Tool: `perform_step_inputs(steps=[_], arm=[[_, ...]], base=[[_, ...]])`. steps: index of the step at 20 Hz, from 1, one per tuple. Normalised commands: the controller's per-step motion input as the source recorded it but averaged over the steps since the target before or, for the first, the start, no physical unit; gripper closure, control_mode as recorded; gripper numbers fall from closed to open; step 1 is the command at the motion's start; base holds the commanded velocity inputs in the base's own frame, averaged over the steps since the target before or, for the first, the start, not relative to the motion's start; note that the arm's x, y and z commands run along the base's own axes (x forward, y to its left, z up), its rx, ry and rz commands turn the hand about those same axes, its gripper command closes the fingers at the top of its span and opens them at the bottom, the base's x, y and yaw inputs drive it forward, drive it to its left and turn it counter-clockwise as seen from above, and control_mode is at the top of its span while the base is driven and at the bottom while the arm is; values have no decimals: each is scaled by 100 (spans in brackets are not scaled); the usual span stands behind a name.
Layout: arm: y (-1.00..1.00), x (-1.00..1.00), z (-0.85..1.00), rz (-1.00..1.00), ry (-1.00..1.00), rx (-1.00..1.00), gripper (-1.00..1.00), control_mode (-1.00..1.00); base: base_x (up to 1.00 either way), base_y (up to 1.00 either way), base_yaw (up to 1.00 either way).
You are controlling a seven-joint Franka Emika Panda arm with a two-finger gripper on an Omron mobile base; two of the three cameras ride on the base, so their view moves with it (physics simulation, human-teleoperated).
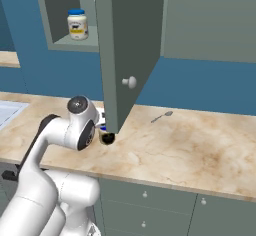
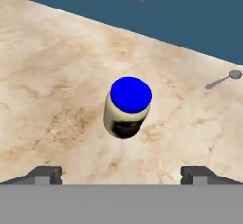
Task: Pick the mayonnaise and mayonnaise from the counter and place them in the cabinet.
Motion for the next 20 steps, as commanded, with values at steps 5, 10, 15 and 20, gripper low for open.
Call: perform_step_inputs(steps=[5, 10, 15, 20], arm=[[0, 18, -23, 0, 0, 0, -100, -100], [0, 26, -14, 0, 0, 0, -100, -100], [0, 30, -11, 0, 0, 1, -100, -100], [0, 34, -16, 0, 0, 2, -100, -100]], base=[[0, 0, 0], [0, 0, 0], [0, 0, 0], [0, 0, 0]])
